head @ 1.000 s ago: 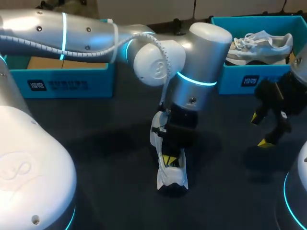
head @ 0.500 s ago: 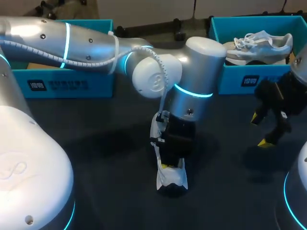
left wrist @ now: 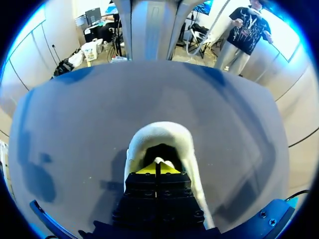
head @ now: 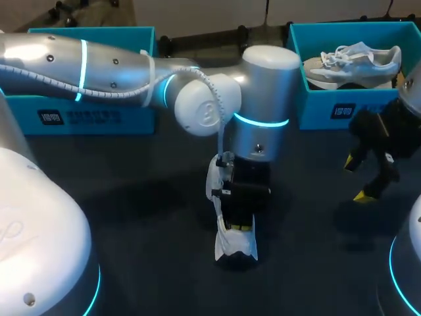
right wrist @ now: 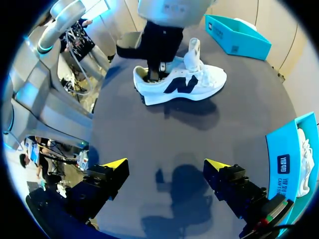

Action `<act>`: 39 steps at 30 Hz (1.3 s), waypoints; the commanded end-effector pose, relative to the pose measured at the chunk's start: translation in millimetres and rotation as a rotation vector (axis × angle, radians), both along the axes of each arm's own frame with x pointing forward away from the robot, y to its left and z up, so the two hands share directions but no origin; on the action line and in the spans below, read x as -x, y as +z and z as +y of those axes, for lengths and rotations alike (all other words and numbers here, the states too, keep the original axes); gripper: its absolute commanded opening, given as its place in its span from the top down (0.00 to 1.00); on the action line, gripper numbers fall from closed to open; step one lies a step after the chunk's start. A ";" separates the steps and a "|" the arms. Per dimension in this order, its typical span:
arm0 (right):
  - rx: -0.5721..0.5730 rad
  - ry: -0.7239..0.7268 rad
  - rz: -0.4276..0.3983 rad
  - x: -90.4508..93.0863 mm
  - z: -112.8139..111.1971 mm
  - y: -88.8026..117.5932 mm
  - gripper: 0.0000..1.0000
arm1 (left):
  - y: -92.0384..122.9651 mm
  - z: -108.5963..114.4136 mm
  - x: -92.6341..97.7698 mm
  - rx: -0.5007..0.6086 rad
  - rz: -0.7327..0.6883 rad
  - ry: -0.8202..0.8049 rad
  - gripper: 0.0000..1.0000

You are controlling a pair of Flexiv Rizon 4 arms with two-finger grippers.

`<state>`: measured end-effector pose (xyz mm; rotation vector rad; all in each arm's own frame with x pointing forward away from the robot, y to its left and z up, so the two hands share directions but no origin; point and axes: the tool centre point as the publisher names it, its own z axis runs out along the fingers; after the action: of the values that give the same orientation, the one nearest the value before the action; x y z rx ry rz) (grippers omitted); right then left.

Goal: Take the shoe out of the shoebox, open the shoe tongue, remove and reinsert the insole, then place the shoe into the shoebox

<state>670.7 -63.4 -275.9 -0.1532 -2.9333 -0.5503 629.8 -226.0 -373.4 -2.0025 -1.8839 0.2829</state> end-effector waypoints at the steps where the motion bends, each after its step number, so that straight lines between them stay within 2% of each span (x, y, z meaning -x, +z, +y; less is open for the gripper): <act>1: 0.003 -0.001 -0.001 0.4 0.1 -0.8 0.00 | 16.8 7.8 -1.8 -0.015 -0.038 -0.020 1.00; 10: 0.003 -0.001 -0.001 0.4 0.1 -0.8 0.00 | -20.4 15.4 -6.1 -0.079 -0.087 -0.009 1.00; 16: 0.003 -0.001 -0.001 0.4 0.1 -0.8 0.00 | -41.0 24.1 -9.6 -0.052 -0.137 0.065 1.00; 19: 0.003 -0.001 -0.001 0.4 0.1 -0.8 0.00 | -47.3 25.4 -12.2 -0.002 -0.112 0.111 1.00; 24: 0.003 -0.001 -0.001 0.4 0.1 -0.8 0.00 | -39.7 22.8 -18.2 0.041 -0.083 0.154 1.00; 31: 0.003 -0.001 -0.001 0.4 0.1 -0.8 0.00 | -4.0 13.4 -26.0 0.130 -0.098 0.167 1.00; 36: 0.003 -0.001 -0.001 0.4 0.1 -0.8 0.00 | 7.8 5.7 -19.8 0.155 -0.097 0.152 1.00; 39: 0.003 -0.001 -0.001 0.4 0.1 -0.8 0.00 | 10.4 1.9 -16.5 0.122 -0.092 0.129 1.00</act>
<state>670.7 -63.3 -276.3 -0.1532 -2.9334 -0.5506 646.8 -222.6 -367.6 -2.0015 -2.1103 0.3959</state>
